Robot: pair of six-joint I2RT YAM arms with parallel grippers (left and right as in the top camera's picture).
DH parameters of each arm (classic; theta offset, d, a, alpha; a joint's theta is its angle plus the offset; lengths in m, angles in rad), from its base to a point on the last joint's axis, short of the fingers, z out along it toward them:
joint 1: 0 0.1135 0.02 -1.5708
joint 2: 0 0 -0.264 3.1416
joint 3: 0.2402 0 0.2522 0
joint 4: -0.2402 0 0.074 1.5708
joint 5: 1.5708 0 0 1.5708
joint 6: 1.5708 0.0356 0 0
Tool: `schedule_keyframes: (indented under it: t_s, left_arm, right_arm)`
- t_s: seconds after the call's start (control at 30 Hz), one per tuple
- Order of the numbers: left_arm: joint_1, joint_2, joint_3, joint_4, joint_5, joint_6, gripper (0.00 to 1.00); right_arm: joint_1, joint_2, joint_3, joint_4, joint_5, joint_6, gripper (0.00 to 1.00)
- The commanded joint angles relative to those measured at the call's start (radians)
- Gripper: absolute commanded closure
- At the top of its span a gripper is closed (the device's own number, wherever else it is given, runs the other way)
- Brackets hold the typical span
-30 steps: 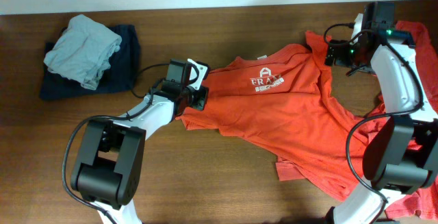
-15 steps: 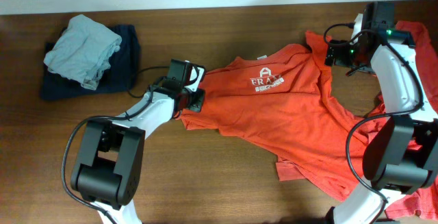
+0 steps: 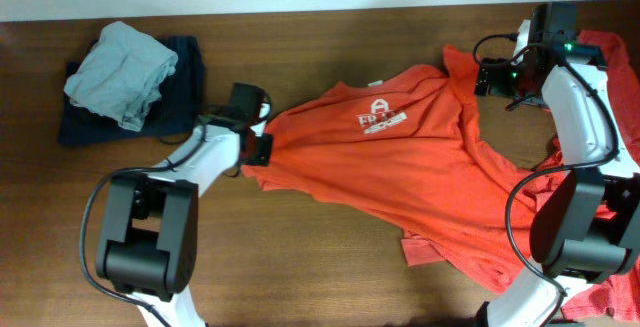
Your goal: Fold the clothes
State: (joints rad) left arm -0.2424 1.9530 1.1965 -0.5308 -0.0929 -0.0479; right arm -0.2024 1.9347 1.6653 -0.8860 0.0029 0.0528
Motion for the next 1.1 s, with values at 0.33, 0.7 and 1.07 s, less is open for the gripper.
schedule_keyframes:
  t_s: [0.33,0.7,1.07]
  left_arm:
    - [0.232,0.084,-0.035,-0.283,-0.092,-0.195,1.0]
    - [0.186,-0.205,0.063,-0.345,-0.13,-0.234,0.99]
    - [0.054,-0.273,0.341,-0.282,0.205,0.08,0.9]
  right_arm:
    - [-0.002,-0.005,0.009,0.0,0.002,0.008,0.01]
    - [-0.002,-0.005,0.009,0.0,0.002,0.008,0.01]
    - [-0.002,-0.005,0.009,0.0,0.002,0.008,0.01]
